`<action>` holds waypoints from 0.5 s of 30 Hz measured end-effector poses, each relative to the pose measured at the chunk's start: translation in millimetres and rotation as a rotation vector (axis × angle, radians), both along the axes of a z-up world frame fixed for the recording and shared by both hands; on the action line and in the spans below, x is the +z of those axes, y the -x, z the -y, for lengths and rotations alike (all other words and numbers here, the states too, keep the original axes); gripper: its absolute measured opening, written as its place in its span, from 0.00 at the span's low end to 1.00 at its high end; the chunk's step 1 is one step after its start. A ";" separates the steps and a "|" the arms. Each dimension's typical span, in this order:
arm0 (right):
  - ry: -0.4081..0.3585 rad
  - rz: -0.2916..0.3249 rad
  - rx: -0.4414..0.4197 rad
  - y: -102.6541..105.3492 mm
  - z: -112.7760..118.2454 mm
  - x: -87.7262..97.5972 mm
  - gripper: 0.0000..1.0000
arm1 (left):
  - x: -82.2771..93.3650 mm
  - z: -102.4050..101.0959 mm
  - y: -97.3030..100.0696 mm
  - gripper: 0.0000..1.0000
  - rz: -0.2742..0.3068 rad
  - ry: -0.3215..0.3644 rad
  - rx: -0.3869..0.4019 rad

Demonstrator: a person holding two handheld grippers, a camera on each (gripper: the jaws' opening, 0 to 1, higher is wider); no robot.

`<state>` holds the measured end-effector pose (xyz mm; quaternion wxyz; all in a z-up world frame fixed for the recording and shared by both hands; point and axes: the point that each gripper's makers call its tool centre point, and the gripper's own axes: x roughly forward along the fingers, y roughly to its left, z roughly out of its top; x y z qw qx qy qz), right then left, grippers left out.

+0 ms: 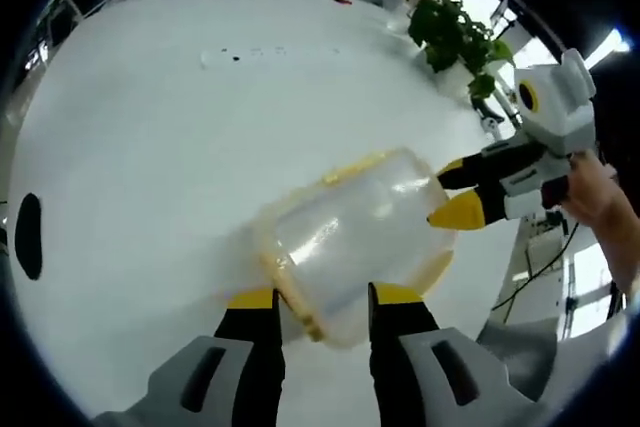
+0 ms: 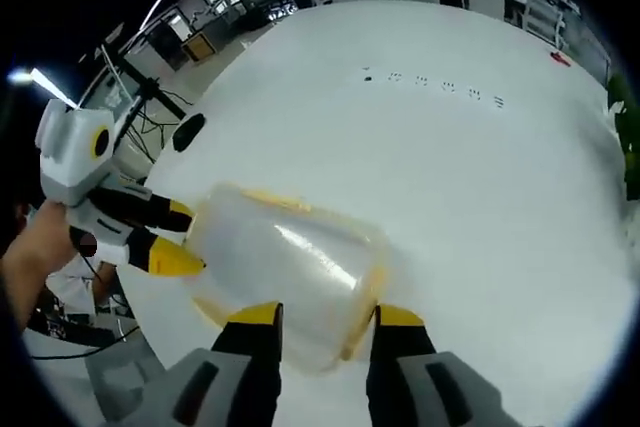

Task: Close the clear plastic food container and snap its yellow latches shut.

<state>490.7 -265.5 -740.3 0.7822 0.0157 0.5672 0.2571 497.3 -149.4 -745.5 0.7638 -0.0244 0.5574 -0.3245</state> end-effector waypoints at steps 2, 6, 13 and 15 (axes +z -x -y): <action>-0.001 0.003 -0.016 -0.5 1.0 0.0 0.32 | 1.8 0.1 1.2 0.29 -0.001 -0.007 -0.014; -0.009 0.008 -0.018 -0.9 1.8 0.8 0.33 | 2.6 -2.6 1.0 0.30 0.004 0.013 0.001; -0.013 0.017 0.020 -1.1 2.2 1.9 0.35 | 6.6 -3.2 0.5 0.32 0.023 0.024 0.001; -0.006 0.021 0.062 1.6 2.6 3.7 0.35 | 8.2 -3.3 0.2 0.33 0.036 0.018 -0.009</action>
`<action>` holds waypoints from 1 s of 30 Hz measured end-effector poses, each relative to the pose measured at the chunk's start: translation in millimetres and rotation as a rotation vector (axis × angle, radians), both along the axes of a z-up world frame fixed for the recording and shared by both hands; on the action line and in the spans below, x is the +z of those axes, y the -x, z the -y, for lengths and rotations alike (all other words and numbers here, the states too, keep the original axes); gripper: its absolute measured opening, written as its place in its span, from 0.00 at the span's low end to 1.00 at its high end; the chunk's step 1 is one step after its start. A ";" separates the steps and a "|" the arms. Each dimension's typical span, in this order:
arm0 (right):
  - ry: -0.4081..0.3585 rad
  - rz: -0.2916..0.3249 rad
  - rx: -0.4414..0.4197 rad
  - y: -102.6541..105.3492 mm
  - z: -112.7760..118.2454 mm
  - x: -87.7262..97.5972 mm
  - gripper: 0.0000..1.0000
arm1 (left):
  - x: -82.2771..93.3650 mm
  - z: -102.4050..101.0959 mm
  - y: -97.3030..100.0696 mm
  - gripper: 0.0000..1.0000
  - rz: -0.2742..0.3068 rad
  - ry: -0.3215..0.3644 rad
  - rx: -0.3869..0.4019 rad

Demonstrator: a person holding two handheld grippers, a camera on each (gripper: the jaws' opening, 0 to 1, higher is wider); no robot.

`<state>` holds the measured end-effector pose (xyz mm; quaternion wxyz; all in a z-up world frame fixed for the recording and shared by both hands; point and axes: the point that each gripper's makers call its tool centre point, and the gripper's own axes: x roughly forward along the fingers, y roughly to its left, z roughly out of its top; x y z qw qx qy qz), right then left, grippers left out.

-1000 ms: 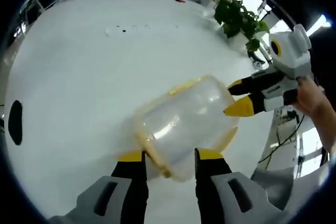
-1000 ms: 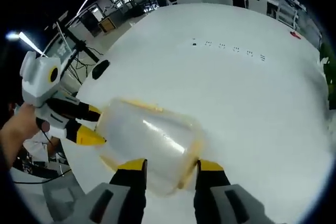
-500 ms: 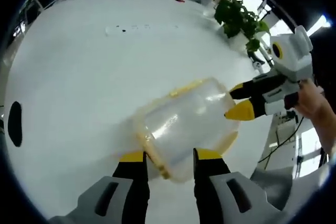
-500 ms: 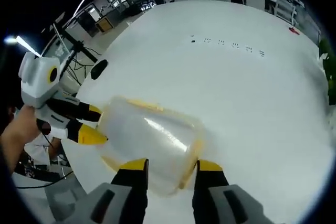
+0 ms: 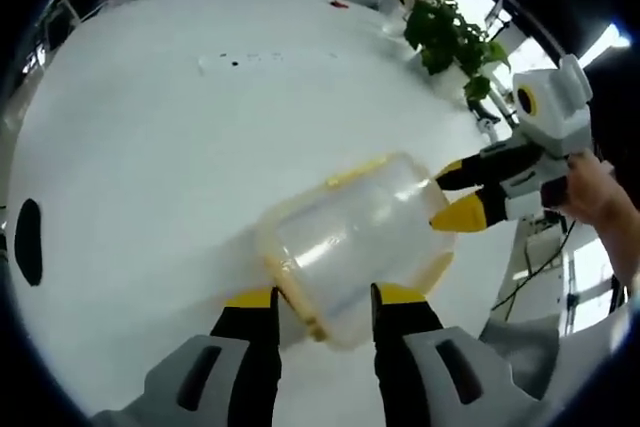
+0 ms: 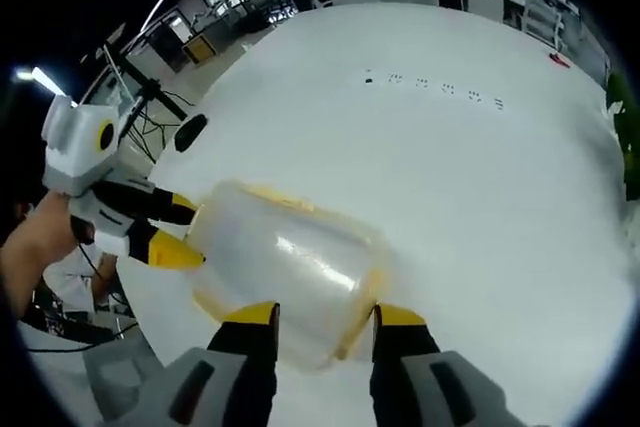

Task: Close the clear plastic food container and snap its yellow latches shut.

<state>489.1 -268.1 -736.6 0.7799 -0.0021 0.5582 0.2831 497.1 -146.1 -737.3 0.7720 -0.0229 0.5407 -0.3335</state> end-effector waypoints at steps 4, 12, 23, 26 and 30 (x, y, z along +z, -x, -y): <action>0.035 0.022 0.079 1.3 2.9 2.3 0.33 | 3.2 -2.0 -2.6 0.31 0.043 -0.024 -0.038; 0.076 0.054 0.164 2.0 7.0 7.5 0.29 | 14.1 -3.4 -3.6 0.35 0.078 -0.022 -0.069; 0.142 0.093 0.327 7.8 6.8 10.4 0.29 | 25.0 -8.8 -5.3 0.33 0.209 -0.148 -0.284; 0.153 0.119 0.410 7.6 3.7 12.7 0.29 | 28.0 -3.6 -3.0 0.34 0.205 -0.140 -0.298; 0.182 0.129 0.469 7.9 5.2 14.5 0.30 | 28.9 -1.6 -0.7 0.34 0.225 -0.167 -0.375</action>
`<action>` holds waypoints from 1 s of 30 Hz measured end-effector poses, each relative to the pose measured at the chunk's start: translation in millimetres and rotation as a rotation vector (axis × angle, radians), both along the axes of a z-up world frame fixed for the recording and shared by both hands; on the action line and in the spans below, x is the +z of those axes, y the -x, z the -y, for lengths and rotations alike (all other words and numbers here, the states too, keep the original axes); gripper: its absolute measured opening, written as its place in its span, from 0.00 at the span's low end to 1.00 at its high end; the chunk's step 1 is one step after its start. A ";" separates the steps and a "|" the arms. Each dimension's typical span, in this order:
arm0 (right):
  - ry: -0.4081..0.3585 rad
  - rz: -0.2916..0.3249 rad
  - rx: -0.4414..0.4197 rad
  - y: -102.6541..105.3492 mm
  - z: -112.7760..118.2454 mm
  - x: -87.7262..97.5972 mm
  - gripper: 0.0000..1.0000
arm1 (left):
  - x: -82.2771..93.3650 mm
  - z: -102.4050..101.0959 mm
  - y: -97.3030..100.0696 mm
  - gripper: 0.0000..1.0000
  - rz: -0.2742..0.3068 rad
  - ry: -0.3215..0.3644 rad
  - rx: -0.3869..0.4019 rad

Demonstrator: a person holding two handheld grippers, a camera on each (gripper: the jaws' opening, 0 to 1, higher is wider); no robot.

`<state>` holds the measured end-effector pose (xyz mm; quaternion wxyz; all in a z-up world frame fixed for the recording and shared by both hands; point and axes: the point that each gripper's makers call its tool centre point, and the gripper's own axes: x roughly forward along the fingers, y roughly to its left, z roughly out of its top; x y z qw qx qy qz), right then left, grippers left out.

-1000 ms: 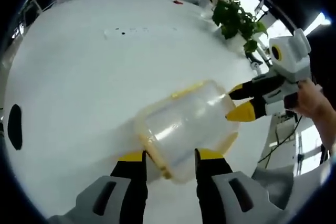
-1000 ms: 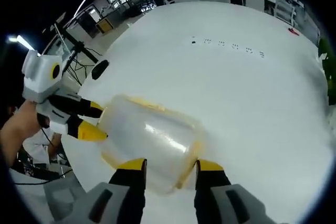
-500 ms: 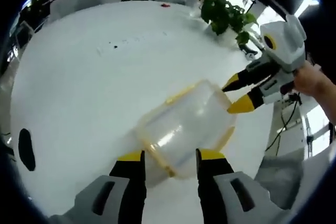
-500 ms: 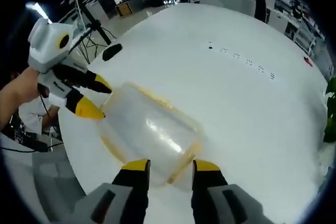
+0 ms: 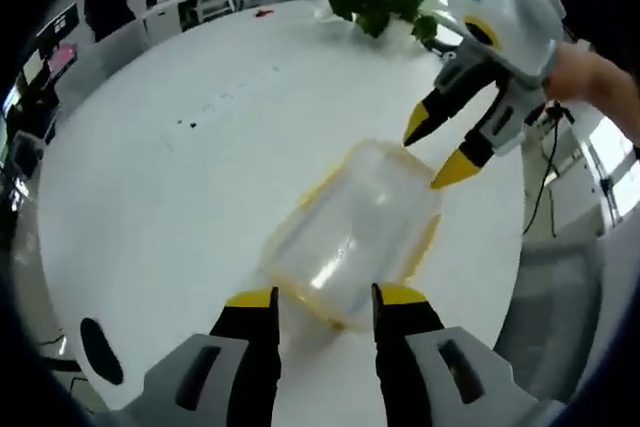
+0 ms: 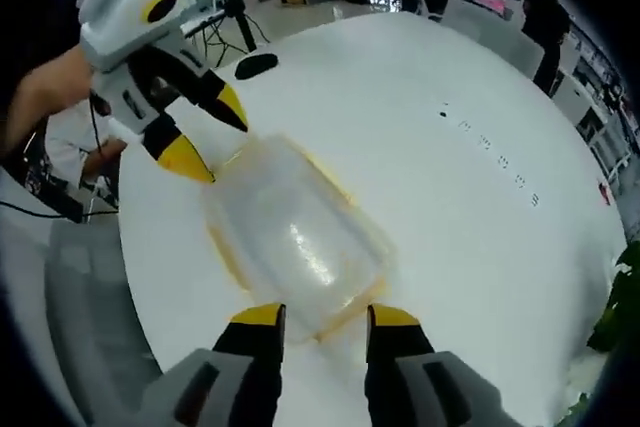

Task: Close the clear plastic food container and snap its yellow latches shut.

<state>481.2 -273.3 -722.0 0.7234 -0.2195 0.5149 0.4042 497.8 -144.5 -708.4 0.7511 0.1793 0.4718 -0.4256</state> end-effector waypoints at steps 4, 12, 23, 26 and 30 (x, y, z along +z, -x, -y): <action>0.008 0.018 0.065 -1.6 -2.4 3.1 0.29 | 1.0 0.9 3.1 0.33 0.003 -0.024 -0.067; 0.019 0.029 0.194 0.8 -14.3 4.7 0.26 | 3.1 3.6 6.4 0.31 0.027 -0.069 -0.176; 0.018 0.038 0.309 1.4 -22.6 5.3 0.22 | 8.3 14.9 6.8 0.31 0.090 -0.096 -0.325; 0.009 0.044 0.321 0.0 -25.7 6.3 0.22 | 9.3 17.3 5.4 0.28 0.103 -0.098 -0.346; -0.009 0.058 0.330 -3.6 -29.9 8.2 0.21 | 10.4 22.8 6.1 0.25 0.111 -0.090 -0.371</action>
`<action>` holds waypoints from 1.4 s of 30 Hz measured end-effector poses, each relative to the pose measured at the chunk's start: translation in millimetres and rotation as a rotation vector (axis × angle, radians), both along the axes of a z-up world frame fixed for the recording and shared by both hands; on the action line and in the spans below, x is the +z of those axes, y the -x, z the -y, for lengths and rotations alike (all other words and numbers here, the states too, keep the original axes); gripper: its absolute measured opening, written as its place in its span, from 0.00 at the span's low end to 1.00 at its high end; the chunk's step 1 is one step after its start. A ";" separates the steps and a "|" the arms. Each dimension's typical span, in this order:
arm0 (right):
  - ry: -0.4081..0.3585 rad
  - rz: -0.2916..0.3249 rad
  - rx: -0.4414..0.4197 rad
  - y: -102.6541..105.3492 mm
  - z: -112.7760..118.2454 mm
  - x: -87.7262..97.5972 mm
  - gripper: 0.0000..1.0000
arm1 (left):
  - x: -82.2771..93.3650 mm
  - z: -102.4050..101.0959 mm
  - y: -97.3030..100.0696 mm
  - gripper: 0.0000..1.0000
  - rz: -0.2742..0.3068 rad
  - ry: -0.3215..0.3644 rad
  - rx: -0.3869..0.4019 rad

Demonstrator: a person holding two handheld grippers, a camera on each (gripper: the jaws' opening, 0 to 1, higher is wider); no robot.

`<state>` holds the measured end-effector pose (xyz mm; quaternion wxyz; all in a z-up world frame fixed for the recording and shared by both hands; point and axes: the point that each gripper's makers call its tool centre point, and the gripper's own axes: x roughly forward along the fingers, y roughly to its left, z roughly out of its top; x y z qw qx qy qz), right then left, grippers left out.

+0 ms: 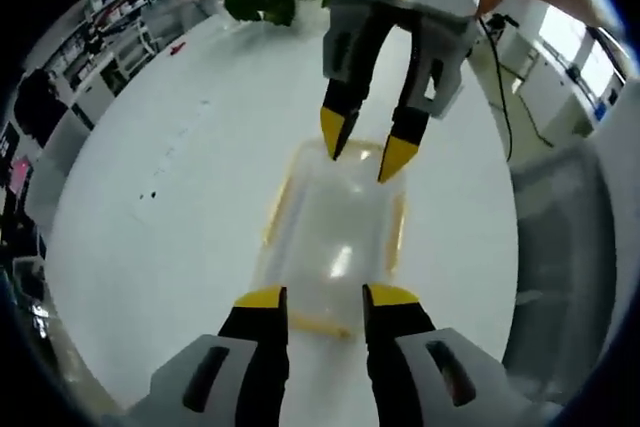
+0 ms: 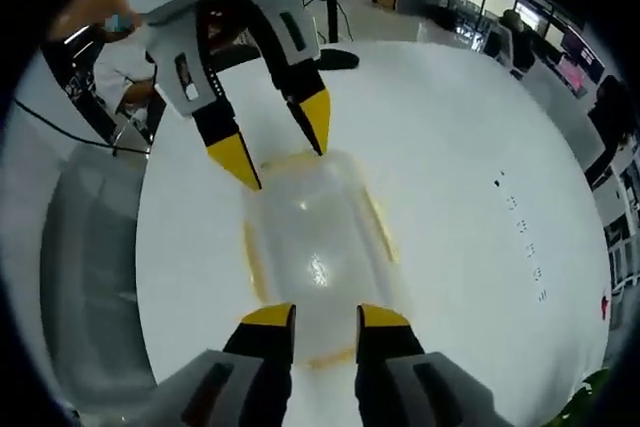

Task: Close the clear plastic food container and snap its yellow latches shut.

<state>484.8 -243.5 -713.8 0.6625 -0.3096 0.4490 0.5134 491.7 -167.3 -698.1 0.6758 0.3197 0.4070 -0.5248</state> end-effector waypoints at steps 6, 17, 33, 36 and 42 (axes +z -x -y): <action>-0.014 0.001 0.017 -1.2 -3.7 1.0 0.17 | 1.6 7.4 -1.8 0.22 0.010 0.014 -0.030; -0.046 0.013 0.060 -2.8 -16.7 2.8 0.16 | -2.4 18.5 0.2 0.22 0.024 0.017 -0.086; -0.081 0.025 0.060 -15.5 -28.1 3.1 0.17 | -1.8 38.2 10.2 0.27 0.045 0.047 -0.120; -0.079 0.027 0.065 -19.1 -30.3 1.6 0.17 | -4.6 43.2 15.0 0.28 0.049 0.046 -0.134; -0.077 0.025 0.063 -26.0 -29.4 -1.3 0.17 | -6.0 49.5 23.7 0.29 0.047 0.061 -0.144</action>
